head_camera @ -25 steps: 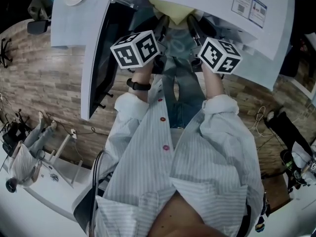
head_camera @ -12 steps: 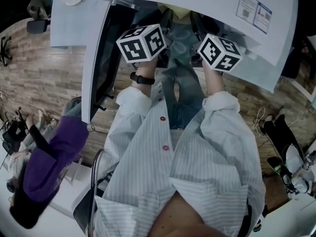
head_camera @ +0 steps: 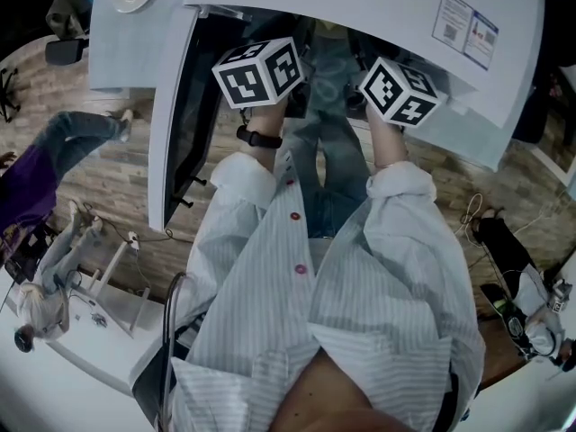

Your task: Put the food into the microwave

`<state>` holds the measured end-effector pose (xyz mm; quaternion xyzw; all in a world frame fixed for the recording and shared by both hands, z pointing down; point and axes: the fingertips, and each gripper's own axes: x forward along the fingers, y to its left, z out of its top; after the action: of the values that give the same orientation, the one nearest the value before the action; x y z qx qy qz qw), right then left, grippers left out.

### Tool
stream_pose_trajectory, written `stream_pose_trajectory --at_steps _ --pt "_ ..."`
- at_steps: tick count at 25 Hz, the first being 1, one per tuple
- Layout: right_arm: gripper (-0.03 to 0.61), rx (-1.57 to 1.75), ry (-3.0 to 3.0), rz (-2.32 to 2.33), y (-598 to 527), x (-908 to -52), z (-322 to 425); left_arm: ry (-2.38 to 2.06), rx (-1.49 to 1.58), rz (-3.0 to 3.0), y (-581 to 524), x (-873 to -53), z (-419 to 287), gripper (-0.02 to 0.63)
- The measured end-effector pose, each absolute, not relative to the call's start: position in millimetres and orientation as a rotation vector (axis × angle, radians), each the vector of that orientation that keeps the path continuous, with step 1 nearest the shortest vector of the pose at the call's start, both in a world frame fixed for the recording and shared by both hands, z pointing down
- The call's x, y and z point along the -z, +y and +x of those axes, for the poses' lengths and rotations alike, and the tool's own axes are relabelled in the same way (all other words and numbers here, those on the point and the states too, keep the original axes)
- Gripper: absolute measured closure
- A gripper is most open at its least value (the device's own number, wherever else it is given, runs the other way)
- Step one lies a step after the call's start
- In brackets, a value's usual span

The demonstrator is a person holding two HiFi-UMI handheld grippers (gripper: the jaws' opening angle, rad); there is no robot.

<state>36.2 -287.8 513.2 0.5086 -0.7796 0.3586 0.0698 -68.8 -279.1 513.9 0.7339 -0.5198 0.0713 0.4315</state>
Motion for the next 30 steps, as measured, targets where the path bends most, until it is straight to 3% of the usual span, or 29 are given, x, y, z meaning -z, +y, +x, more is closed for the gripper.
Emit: stream_pose_trajectory --at_steps 30 --pt "0.387 -0.966 -2.221 1.633 -300 -515 38 -1.392 -0.234 1.844 -298 -517 -79 0.508"
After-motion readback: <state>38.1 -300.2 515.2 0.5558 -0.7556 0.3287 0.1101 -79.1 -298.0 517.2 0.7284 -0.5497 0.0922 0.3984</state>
